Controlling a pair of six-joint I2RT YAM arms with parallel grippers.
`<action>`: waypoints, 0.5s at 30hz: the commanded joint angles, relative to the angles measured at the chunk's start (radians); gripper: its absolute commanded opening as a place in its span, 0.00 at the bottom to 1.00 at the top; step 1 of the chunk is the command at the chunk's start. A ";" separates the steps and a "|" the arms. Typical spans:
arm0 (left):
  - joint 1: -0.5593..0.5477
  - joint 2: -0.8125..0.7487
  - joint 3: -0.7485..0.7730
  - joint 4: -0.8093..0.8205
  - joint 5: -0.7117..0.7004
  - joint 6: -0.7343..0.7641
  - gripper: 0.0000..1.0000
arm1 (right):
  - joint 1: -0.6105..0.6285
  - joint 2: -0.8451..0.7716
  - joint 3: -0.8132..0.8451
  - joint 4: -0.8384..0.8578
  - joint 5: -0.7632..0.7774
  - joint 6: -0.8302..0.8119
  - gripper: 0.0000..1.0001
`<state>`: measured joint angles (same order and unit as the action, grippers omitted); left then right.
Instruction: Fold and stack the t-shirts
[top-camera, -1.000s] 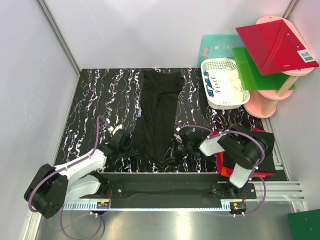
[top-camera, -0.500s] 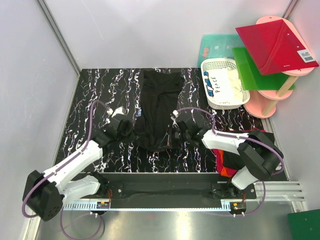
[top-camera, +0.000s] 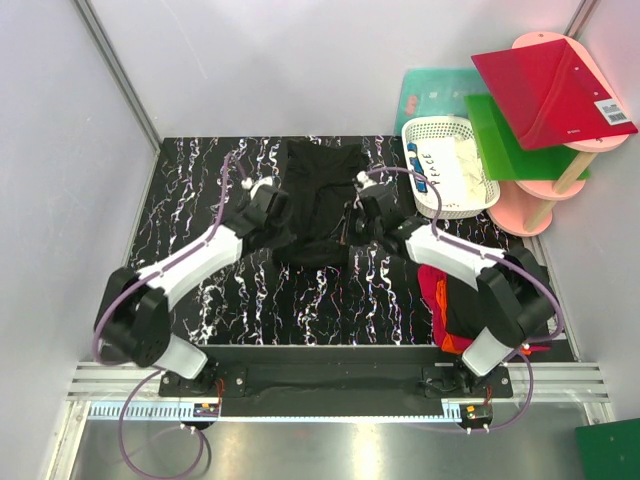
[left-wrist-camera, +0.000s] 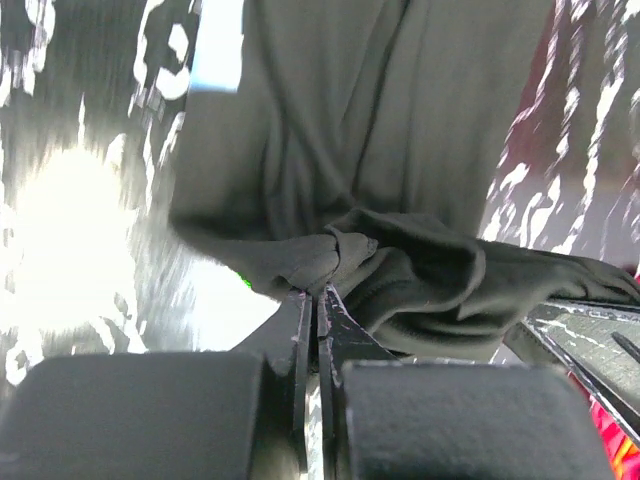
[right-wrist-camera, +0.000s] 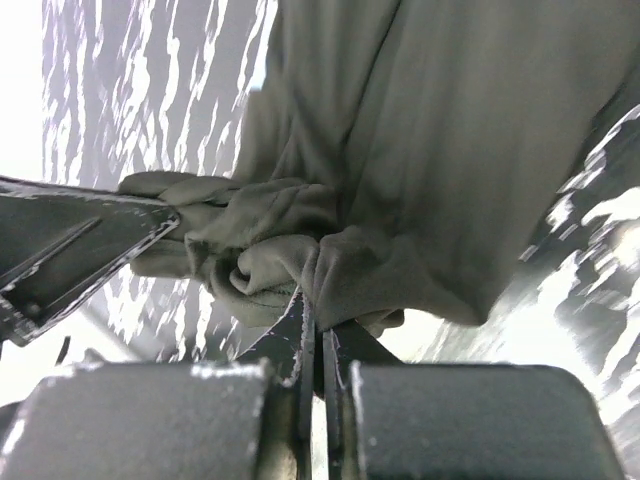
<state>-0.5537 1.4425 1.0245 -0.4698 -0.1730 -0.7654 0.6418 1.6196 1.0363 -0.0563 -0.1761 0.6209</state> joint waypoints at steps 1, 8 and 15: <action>0.032 0.107 0.170 0.042 -0.033 0.061 0.00 | -0.048 0.068 0.112 -0.013 0.070 -0.092 0.03; 0.115 0.370 0.388 0.013 0.006 0.103 0.00 | -0.093 0.290 0.252 -0.014 0.032 -0.119 0.06; 0.167 0.579 0.589 -0.050 0.095 0.124 0.39 | -0.108 0.425 0.381 -0.017 0.058 -0.147 0.18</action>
<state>-0.4129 1.9644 1.5181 -0.4957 -0.1497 -0.6724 0.5411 2.0201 1.3357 -0.0807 -0.1501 0.5179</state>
